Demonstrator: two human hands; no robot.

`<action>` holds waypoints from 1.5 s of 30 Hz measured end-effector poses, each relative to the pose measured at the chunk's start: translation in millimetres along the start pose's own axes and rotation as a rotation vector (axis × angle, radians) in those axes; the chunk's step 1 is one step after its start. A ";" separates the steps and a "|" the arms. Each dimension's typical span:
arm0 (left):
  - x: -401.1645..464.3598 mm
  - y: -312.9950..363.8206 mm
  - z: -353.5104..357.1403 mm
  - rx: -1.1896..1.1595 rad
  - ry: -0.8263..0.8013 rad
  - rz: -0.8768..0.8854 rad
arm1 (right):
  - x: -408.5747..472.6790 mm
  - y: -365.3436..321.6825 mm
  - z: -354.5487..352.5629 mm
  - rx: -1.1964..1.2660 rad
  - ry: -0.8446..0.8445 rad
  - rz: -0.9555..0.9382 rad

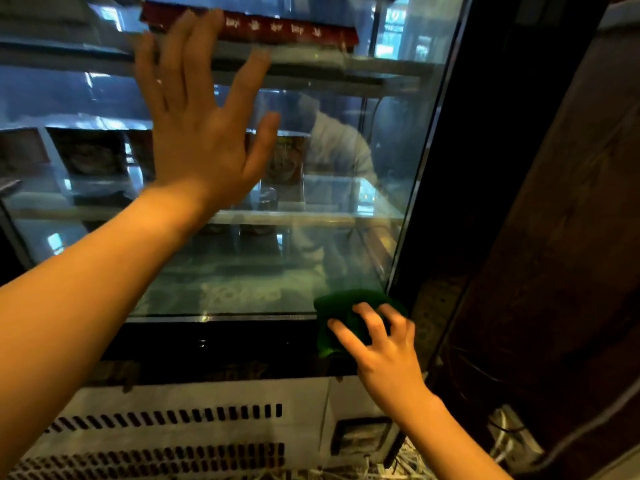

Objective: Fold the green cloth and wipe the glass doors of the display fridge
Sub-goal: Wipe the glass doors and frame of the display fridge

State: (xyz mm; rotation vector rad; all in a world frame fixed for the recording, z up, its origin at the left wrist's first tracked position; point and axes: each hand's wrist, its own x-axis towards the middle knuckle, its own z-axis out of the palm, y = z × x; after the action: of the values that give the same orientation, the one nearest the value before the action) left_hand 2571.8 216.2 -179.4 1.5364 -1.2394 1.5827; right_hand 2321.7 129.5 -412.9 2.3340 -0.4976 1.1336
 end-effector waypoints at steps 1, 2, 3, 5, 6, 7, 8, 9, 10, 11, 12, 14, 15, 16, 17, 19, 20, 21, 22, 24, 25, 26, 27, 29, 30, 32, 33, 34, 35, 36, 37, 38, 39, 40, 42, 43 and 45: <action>0.1 -0.3 0.7 -0.008 0.004 0.008 | -0.4 1.0 1.0 -0.003 -0.004 -0.007; -0.5 -0.3 1.2 -0.018 0.002 0.009 | -2.3 1.0 1.6 -0.002 -0.011 -0.015; -0.2 -0.7 1.1 -0.028 0.002 0.005 | -3.2 1.1 2.2 0.004 -0.015 -0.023; -0.6 -0.7 0.0 -0.046 0.008 -0.006 | -6.8 0.1 4.0 0.019 -0.019 -0.032; -0.8 -0.1 -0.5 -0.054 0.007 -0.007 | -8.2 -0.2 4.8 0.019 -0.022 -0.032; -0.6 0.4 -1.2 -0.065 0.003 -0.006 | -8.3 -0.7 4.8 0.016 -0.022 -0.028; -0.5 1.0 -2.2 -0.074 0.000 -0.006 | -8.2 -1.7 3.6 0.014 -0.022 -0.027; -0.2 1.2 -2.7 -0.082 -0.004 -0.006 | -6.3 -1.9 2.6 0.013 -0.024 -0.031; -0.8 2.1 -3.3 -0.087 -0.011 -0.007 | -4.9 -1.8 -0.1 0.009 -0.027 -0.041; -0.7 2.3 -3.3 -0.086 -0.012 -0.008 | -1.8 -0.8 -1.9 0.006 -0.025 -0.058; -0.4 2.0 -3.2 -0.081 -0.014 -0.009 | 1.3 0.5 -4.1 0.006 -0.021 -0.080; -0.1 1.5 -2.6 -0.081 -0.021 -0.014 | 9.1 5.7 -8.5 0.023 -0.017 -0.137; 0.7 0.8 -1.9 -0.076 -0.024 -0.013 | 16.2 8.8 -11.2 0.029 -0.003 -0.169; 1.0 0.1 -1.7 -0.071 -0.027 -0.008 | 24.8 11.6 -14.4 0.033 0.016 -0.195; 0.0 -0.4 -1.8 -0.072 -0.028 -0.004 | 35.7 14.2 -18.3 0.038 0.039 -0.212; -1.1 -1.0 -2.6 -0.078 -0.024 0.002 | 67.2 19.9 -29.4 0.043 0.093 -0.241; 0.0 -1.8 -3.1 -0.085 -0.015 0.004 | 87.3 23.2 -36.2 0.032 0.137 -0.256; 0.2 -1.6 -3.5 -0.096 -0.005 0.007 | 106.9 26.8 -43.4 0.021 0.172 -0.265; -0.4 -1.3 -3.6 -0.113 0.005 0.007 | 125.8 30.8 -51.2 0.010 0.202 -0.267; -1.1 -2.6 -3.7 -0.131 0.035 0.008 | 164.8 41.6 -68.9 -0.025 0.248 -0.282; 1.8 -4.4 -3.5 -0.141 0.063 0.006 | 186.3 48.4 -78.9 -0.055 0.271 -0.293; 1.2 -3.9 -3.3 -0.158 0.073 -0.003 | 202.8 54.2 -87.8 -0.079 0.283 -0.291; 0.3 -3.3 -3.2 -0.178 0.087 -0.018 | 218.1 60.3 -96.0 -0.103 0.305 -0.278; -0.2 -3.1 -3.4 -0.188 0.120 -0.030 | 246.2 71.1 -111.7 -0.154 0.360 -0.234; -0.2 -3.3 -3.6 -0.184 0.126 -0.024 | 258.4 75.9 -118.6 -0.179 0.374 -0.196; 0.0 -3.5 -2.5 -0.170 0.118 -0.018 | 278.5 83.4 -129.5 -0.198 0.379 -0.104; 0.0 -3.6 -2.5 -0.168 0.113 -0.020 | 287.3 85.5 -134.3 -0.189 0.386 -0.056; -0.5 -3.4 -2.3 -0.171 0.106 -0.022 | 294.5 86.8 -138.6 -0.174 0.390 -0.012; -1.0 -3.6 -2.4 -0.171 0.098 -0.018 | 300.3 87.3 -141.4 -0.166 0.393 0.024; -1.5 -3.5 -2.5 -0.170 0.093 -0.015 | 304.4 87.4 -142.4 -0.171 0.395 0.051; 0.1 -3.5 -2.2 -0.172 0.088 -0.013 | 308.6 88.4 -142.6 -0.187 0.394 0.064; -1.4 -3.6 -3.0 -0.187 0.069 -0.019 | 309.4 87.5 -140.4 -0.200 0.389 0.075; 0.0 -3.8 -3.2 -0.197 0.065 -0.028 | 311.2 88.0 -139.5 -0.210 0.396 0.084; 1.3 -3.9 -3.9 -0.199 0.065 -0.036 | 312.1 88.3 -139.1 -0.223 0.401 0.094; 4.4 -3.8 -5.9 -0.210 0.057 -0.060 | 313.8 87.8 -138.7 -0.260 0.403 0.103; 5.0 -4.1 -7.1 -0.220 0.045 -0.074 | 314.0 87.4 -138.5 -0.275 0.399 0.107; 5.8 -9.6 -10.2 -0.189 0.030 -0.083 | 314.5 85.5 -139.3 -0.281 0.398 0.109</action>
State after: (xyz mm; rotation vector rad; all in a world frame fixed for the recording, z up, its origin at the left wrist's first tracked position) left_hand 2575.5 228.0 -170.6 1.4212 -1.2543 1.3895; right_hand 2375.7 106.6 -63.4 1.8032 -0.5956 1.4336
